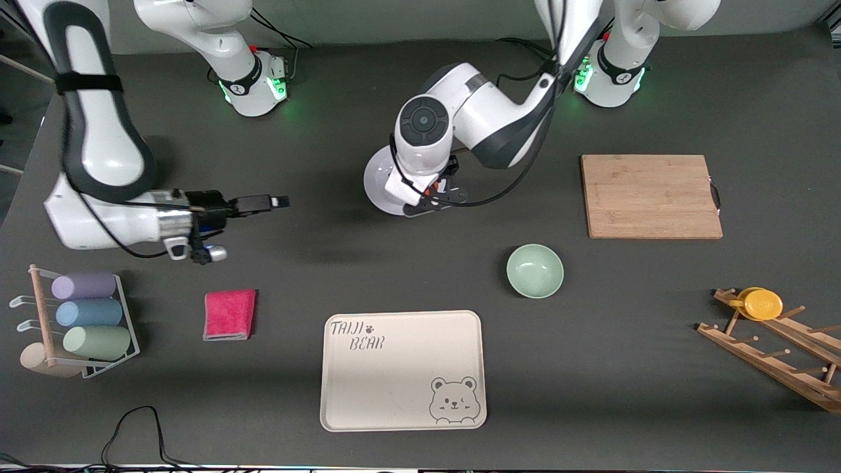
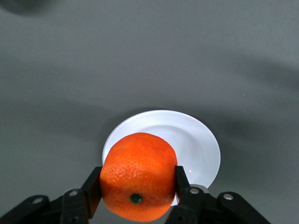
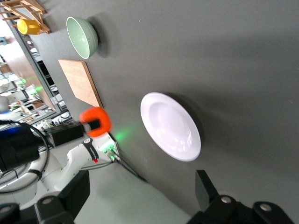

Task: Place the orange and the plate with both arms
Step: 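Carry the orange onto the plate while the right gripper reaches the plate, then release the orange on the plate and raise the left gripper away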

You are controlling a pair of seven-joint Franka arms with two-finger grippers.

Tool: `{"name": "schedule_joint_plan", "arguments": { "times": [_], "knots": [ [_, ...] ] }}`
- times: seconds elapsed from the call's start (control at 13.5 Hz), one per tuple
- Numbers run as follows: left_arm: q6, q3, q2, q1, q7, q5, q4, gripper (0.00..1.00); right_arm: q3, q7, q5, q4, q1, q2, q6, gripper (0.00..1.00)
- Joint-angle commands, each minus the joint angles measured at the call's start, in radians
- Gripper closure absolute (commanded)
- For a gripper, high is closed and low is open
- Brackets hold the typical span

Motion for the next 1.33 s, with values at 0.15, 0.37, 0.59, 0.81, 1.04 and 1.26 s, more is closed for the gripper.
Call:
{"name": "schedule_joint_plan", "arguments": {
  "times": [0.15, 0.37, 0.59, 0.81, 1.04, 1.26],
  "knots": [
    [0.224, 0.018, -0.01, -0.096, -0.034, -0.035, -0.192, 1.0, -0.02, -0.326, 0.172, -0.186, -0.005, 0.031, 0.089, 0.0],
    [0.303, 0.017, 0.04, -0.156, -0.109, -0.035, -0.202, 1.0, -0.024, -0.459, 0.259, -0.249, -0.001, 0.068, 0.121, 0.0],
    [0.327, 0.017, 0.074, -0.182, -0.111, -0.035, -0.203, 1.0, -0.021, -0.59, 0.319, -0.289, 0.004, 0.117, 0.16, 0.0],
    [0.353, 0.017, 0.083, -0.191, -0.124, -0.035, -0.206, 0.64, -0.015, -0.592, 0.336, -0.304, 0.004, 0.117, 0.167, 0.0],
    [0.352, 0.015, 0.074, -0.187, -0.132, -0.035, -0.206, 0.01, 0.003, -0.592, 0.409, -0.326, 0.038, 0.116, 0.216, 0.0],
    [0.327, 0.02, 0.054, -0.173, -0.131, -0.035, -0.202, 0.01, 0.032, -0.597, 0.414, -0.335, 0.027, 0.116, 0.236, 0.0]
  ]
}}
